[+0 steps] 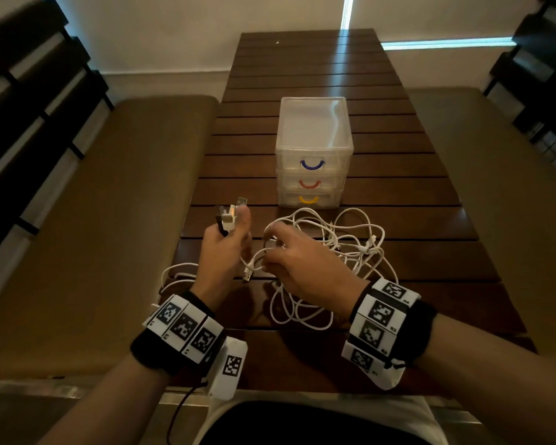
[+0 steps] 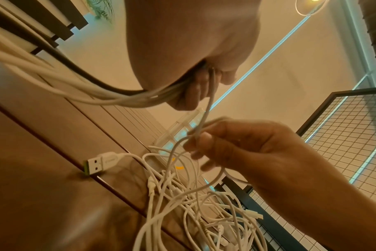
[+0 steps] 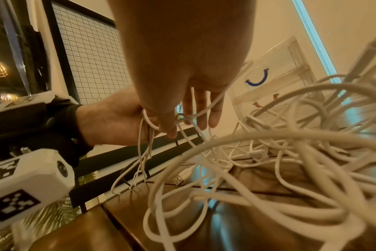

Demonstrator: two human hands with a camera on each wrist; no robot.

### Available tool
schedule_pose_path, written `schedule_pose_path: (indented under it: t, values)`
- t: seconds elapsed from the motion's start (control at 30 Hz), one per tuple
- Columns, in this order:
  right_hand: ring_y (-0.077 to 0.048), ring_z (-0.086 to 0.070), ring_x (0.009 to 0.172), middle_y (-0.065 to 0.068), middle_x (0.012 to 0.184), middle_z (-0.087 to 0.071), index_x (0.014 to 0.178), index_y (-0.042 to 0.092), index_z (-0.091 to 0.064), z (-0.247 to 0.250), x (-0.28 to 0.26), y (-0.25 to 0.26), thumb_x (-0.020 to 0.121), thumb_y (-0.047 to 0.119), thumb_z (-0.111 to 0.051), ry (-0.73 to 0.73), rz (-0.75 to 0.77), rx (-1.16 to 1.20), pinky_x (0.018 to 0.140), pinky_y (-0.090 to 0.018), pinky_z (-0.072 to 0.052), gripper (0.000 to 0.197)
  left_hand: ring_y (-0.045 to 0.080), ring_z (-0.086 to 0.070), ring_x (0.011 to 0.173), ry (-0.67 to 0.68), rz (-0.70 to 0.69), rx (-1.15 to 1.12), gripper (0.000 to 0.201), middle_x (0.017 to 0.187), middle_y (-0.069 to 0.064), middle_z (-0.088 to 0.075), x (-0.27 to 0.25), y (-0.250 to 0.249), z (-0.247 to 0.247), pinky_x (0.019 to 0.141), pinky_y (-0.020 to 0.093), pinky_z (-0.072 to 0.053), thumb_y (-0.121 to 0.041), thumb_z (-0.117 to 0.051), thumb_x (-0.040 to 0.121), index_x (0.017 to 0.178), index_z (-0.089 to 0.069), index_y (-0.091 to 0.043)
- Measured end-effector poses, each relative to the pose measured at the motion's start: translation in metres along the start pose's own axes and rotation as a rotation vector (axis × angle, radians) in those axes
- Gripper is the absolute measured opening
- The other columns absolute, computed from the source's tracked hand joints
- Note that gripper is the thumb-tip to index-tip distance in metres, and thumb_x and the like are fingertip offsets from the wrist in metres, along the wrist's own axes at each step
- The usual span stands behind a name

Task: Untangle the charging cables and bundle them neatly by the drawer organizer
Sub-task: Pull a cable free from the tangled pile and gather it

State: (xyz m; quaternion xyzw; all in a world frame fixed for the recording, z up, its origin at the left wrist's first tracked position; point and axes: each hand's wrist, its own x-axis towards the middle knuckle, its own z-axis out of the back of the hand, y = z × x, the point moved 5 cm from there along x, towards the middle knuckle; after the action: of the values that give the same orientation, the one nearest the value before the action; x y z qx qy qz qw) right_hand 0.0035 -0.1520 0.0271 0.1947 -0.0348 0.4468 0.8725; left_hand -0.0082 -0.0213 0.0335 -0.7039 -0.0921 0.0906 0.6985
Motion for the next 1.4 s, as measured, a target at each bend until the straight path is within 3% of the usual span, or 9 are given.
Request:
schedule_pose_path:
  t: [0.1, 0.23, 0.37, 0.57, 0.8, 0.9, 1.03, 1.27, 1.4]
  values:
    - [-0.027, -0.050, 0.118, -0.012, 0.127, -0.057, 0.095, 0.004, -0.074, 0.000, -0.002, 0.011, 0.088, 0.011, -0.063, -0.088, 0.147, -0.100, 0.092, -0.040, -0.048, 0.014, 0.012, -0.037, 0.043, -0.027, 0.062, -0.100, 0.054, 0.047, -0.001, -0.037, 0.001, -0.001, 0.002, 0.046, 0.024, -0.037, -0.053, -0.038, 0.095, 0.057, -0.037, -0.015]
    - [-0.024, -0.058, 0.098, -0.011, 0.109, -0.064, 0.100, 0.001, -0.071, -0.002, -0.012, 0.024, 0.086, 0.002, -0.064, -0.054, 0.331, -0.091, 0.087, -0.030, -0.049, 0.015, 0.017, -0.047, 0.048, -0.064, 0.157, -0.185, 0.058, 0.050, 0.005, -0.048, 0.004, 0.005, 0.007, 0.051, 0.027, -0.045, -0.058, -0.037, 0.093, 0.058, -0.043, -0.012]
    - [-0.014, -0.052, 0.070, -0.001, 0.096, -0.059, 0.107, 0.011, -0.060, -0.007, -0.009, 0.009, 0.100, 0.022, -0.052, 0.174, 0.115, 0.059, 0.060, -0.029, -0.043, 0.015, 0.020, -0.051, 0.047, -0.043, 0.117, -0.169, 0.057, 0.047, 0.006, -0.049, 0.001, 0.003, 0.002, 0.056, 0.033, -0.051, -0.058, -0.040, 0.086, 0.057, -0.043, -0.009]
    - [-0.013, -0.050, 0.083, 0.000, 0.086, -0.065, 0.096, 0.015, -0.065, -0.013, -0.009, -0.036, 0.103, 0.048, -0.033, 0.244, -0.066, -0.165, 0.078, -0.030, -0.042, 0.046, 0.011, -0.026, 0.034, -0.003, 0.104, -0.187, 0.059, 0.044, 0.000, -0.033, 0.008, -0.006, 0.012, 0.038, 0.023, -0.026, -0.057, -0.035, 0.093, 0.057, -0.044, -0.012]
    - [-0.025, -0.064, 0.087, -0.006, 0.091, -0.070, 0.100, 0.016, -0.068, 0.009, -0.001, -0.071, 0.104, 0.035, -0.039, 0.142, -0.460, 0.118, 0.082, -0.041, -0.050, 0.034, 0.008, -0.037, 0.041, 0.120, 0.075, 0.056, 0.042, 0.047, -0.002, -0.047, 0.003, -0.004, 0.007, 0.042, 0.021, -0.029, -0.039, -0.058, 0.091, 0.081, -0.072, -0.001]
    - [-0.025, -0.060, 0.090, -0.008, 0.095, -0.066, 0.098, 0.009, -0.064, 0.012, 0.007, -0.055, 0.102, 0.023, -0.046, 0.089, -0.365, 0.165, 0.077, -0.032, -0.042, 0.024, 0.015, -0.055, 0.055, 0.110, 0.055, 0.163, 0.022, 0.063, 0.013, -0.063, 0.003, 0.005, 0.002, 0.056, 0.030, -0.045, -0.028, -0.068, 0.088, 0.088, -0.077, -0.008]
    - [-0.021, -0.052, 0.093, -0.007, 0.097, -0.058, 0.098, 0.007, -0.066, 0.030, 0.005, -0.025, 0.076, -0.012, -0.066, -0.254, -0.148, 0.070, 0.078, -0.029, -0.046, 0.029, 0.015, -0.059, 0.064, 0.037, 0.055, 0.212, 0.036, 0.070, -0.004, -0.068, 0.005, 0.009, -0.002, 0.063, 0.027, -0.045, -0.037, -0.047, 0.099, 0.088, -0.076, -0.019]
    - [-0.016, -0.060, 0.074, 0.007, 0.083, -0.061, 0.092, 0.021, -0.050, 0.015, -0.003, -0.028, 0.083, 0.024, -0.075, -0.277, -0.471, 0.313, 0.067, -0.041, -0.051, 0.027, 0.009, -0.067, 0.095, 0.187, -0.048, 0.368, 0.020, 0.097, -0.005, -0.075, -0.007, 0.008, -0.014, 0.086, 0.033, -0.052, -0.025, -0.056, 0.096, 0.096, -0.075, -0.019]
    - [-0.017, -0.056, 0.069, 0.010, 0.070, -0.054, 0.089, 0.021, -0.051, 0.013, -0.001, -0.032, 0.082, 0.013, -0.071, -0.208, -0.557, 0.327, 0.066, -0.042, -0.050, 0.022, 0.008, -0.060, 0.077, 0.292, -0.101, 0.653, 0.019, 0.083, -0.006, -0.066, -0.012, 0.015, -0.023, 0.066, 0.033, -0.045, -0.013, -0.057, 0.091, 0.087, -0.065, -0.029]
